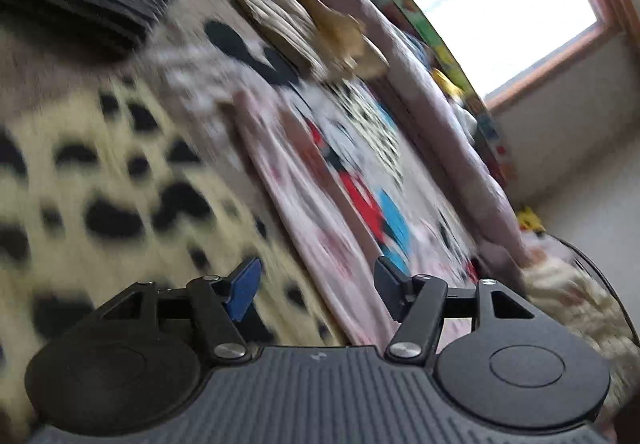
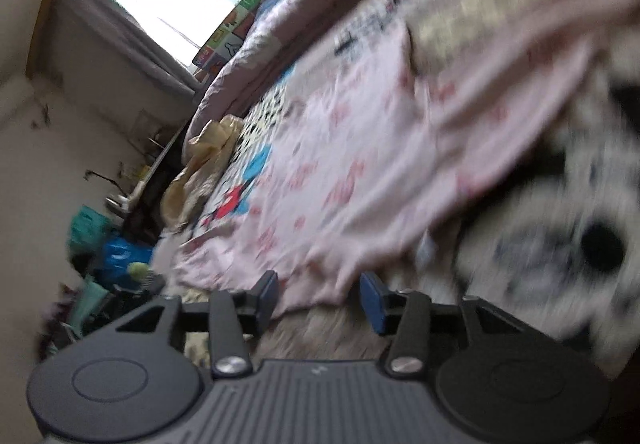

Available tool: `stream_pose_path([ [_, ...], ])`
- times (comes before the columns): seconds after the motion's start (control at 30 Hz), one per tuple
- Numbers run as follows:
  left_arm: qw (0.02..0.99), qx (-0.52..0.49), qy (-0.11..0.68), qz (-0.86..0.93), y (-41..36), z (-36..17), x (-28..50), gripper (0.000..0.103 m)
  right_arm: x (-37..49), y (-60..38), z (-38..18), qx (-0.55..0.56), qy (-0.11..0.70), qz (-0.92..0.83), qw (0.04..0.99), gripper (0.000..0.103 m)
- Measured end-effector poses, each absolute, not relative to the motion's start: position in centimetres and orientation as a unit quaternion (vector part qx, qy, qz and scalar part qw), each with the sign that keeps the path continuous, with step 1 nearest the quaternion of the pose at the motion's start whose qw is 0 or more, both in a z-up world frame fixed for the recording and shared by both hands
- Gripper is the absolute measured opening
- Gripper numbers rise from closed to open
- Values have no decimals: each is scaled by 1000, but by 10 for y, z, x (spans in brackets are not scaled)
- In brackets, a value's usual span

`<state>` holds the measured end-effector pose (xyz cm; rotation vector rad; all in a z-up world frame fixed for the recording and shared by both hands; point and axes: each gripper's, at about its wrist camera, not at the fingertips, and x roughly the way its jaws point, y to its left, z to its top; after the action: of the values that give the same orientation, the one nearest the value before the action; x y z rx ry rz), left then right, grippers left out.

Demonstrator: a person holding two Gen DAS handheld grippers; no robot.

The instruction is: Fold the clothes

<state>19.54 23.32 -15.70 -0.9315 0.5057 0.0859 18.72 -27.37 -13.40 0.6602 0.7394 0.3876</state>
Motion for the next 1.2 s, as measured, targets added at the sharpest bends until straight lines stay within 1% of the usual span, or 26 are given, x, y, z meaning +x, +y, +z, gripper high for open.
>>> stream_pose_path([
  [0.1, 867, -439, 220, 89, 256, -157, 211, 62, 197, -280, -130, 294, 342, 175, 875, 53],
  [0.23, 868, -439, 206, 110, 276, -161, 231, 61, 211, -278, -132, 263, 344, 174, 885, 56],
  [0.27, 870, -434, 206, 113, 277, -161, 237, 59, 217, -276, -134, 246, 347, 176, 888, 57],
  [0.3, 871, -430, 206, 116, 279, -162, 243, 50, 217, -276, -134, 244, 348, 176, 888, 57],
  [0.33, 870, -431, 206, 120, 281, -163, 247, 47, 220, -274, -136, 237, 352, 178, 888, 57],
  [0.43, 863, -448, 201, 117, 292, -168, 252, 29, 221, -261, -134, 210, 358, 195, 889, 58],
  [0.47, 863, -450, 201, 115, 294, -169, 253, 14, 220, -250, -132, 195, 360, 212, 888, 60],
  [0.5, 861, -454, 201, 110, 297, -170, 253, 8, 217, -234, -130, 172, 360, 232, 887, 61],
  [0.57, 859, -460, 201, 101, 300, -171, 254, 8, 215, -213, -126, 139, 358, 258, 886, 65],
  [0.6, 862, -455, 201, 99, 300, -170, 256, 7, 208, -180, -121, 85, 351, 295, 885, 66],
  [0.67, 866, -451, 196, 89, 299, -169, 260, 7, 200, -142, -116, 18, 335, 324, 884, 69],
  [0.73, 872, -446, 185, 79, 299, -165, 261, 6, 196, -119, -115, -28, 324, 338, 883, 69],
  [0.8, 882, -436, 165, 64, 299, -156, 261, 6, 189, -74, -115, -135, 293, 352, 879, 66],
  [0.83, 884, -434, 161, 62, 299, -154, 259, 6, 186, -61, -117, -172, 279, 352, 877, 64],
  [0.93, 883, -436, 162, 60, 301, -154, 257, 6, 185, -39, -124, -251, 256, 347, 866, 57],
  [0.97, 882, -437, 168, 61, 302, -156, 258, 6, 185, -32, -129, -280, 252, 345, 859, 51],
  [1.03, 879, -441, 172, 60, 303, -158, 259, 6, 190, -26, -142, -310, 270, 341, 845, 40],
  [1.2, 877, -446, 171, 45, 303, -160, 263, 6, 195, -28, -146, -316, 274, 338, 843, 39],
])
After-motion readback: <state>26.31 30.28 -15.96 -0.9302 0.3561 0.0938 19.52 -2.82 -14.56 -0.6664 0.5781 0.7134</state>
